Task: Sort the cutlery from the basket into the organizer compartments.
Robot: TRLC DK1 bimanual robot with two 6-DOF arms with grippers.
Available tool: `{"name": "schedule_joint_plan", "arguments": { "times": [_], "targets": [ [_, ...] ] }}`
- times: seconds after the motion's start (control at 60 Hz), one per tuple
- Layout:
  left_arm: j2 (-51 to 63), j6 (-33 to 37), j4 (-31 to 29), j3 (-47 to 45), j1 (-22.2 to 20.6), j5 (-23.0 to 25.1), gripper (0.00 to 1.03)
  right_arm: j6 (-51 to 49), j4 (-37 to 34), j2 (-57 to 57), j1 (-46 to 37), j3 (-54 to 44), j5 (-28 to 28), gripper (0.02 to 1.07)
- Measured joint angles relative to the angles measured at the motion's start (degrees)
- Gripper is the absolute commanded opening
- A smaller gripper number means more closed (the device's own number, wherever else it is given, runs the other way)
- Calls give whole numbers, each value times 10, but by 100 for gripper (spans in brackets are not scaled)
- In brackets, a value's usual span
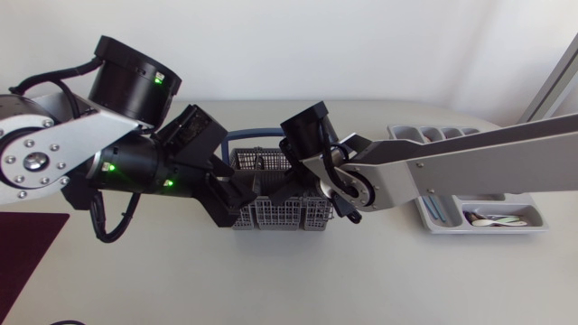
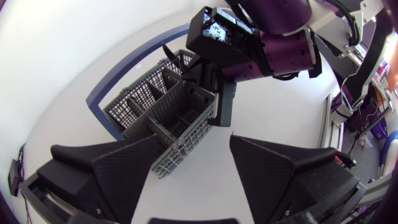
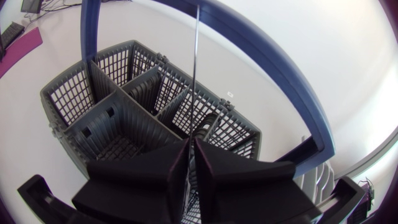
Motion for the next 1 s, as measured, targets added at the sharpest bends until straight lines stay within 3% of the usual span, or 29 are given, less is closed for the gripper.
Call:
{"name": "schedule_joint_plan", "arguments": {
  "times": [0.283, 0.5, 0.733, 1.0],
  "targets": [
    [0, 0, 4, 0, 0, 2, 79, -3, 26, -30, 2, -44, -4, 7],
    [0, 0, 11, -2, 0, 2, 79, -21, 70, -101, 11, -116, -7, 7],
    [-1, 0, 11, -2, 0, 2, 79, -37, 75, -199, 14, -131, -35, 7],
    [-10, 0, 11, -2, 0, 2, 79, -44, -20, -327, 8, -99, -83, 7]
  ]
}}
